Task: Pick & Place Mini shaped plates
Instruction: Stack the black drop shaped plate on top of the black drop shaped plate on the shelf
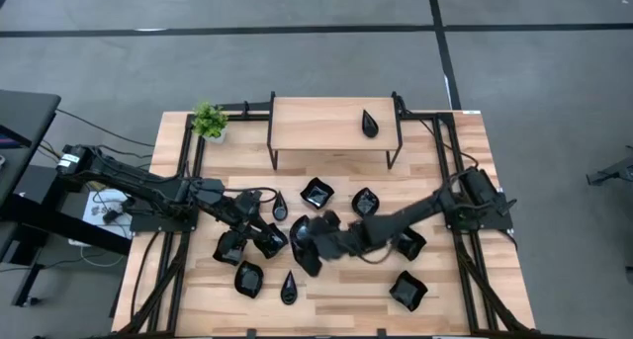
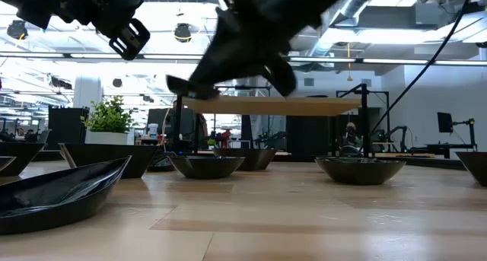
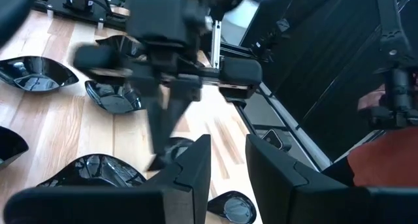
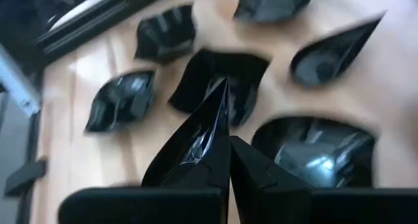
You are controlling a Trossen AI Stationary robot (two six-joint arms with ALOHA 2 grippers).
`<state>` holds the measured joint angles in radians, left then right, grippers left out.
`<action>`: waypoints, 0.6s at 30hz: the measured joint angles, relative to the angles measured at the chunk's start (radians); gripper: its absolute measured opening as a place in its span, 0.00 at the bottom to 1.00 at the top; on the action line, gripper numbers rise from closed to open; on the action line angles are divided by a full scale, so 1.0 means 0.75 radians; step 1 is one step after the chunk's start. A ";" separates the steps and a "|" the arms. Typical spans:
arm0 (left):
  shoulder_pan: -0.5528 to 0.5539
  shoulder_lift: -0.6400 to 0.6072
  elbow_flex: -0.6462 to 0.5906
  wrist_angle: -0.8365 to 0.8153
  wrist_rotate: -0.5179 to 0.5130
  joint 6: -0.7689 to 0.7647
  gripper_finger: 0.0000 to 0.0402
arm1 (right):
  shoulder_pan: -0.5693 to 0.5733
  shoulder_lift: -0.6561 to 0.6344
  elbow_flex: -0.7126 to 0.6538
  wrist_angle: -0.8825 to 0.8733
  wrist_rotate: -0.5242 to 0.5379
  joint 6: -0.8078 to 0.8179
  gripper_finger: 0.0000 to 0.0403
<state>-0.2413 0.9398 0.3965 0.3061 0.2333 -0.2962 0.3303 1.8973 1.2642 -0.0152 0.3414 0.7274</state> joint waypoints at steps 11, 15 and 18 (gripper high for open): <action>0.000 0.000 0.000 0.003 0.000 0.000 0.24 | -0.224 0.000 0.323 -0.457 -0.015 -0.195 0.00; 0.000 0.000 0.000 0.010 -0.001 0.000 0.24 | -0.295 0.000 0.420 -0.527 -0.075 -0.252 0.00; 0.000 0.000 0.000 0.012 -0.001 0.000 0.24 | -0.342 -0.001 0.491 -0.624 -0.077 -0.284 0.00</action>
<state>-0.2413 0.9398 0.3965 0.3149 0.2329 -0.2966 0.0738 1.8969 1.6326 -0.4828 0.2837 0.5143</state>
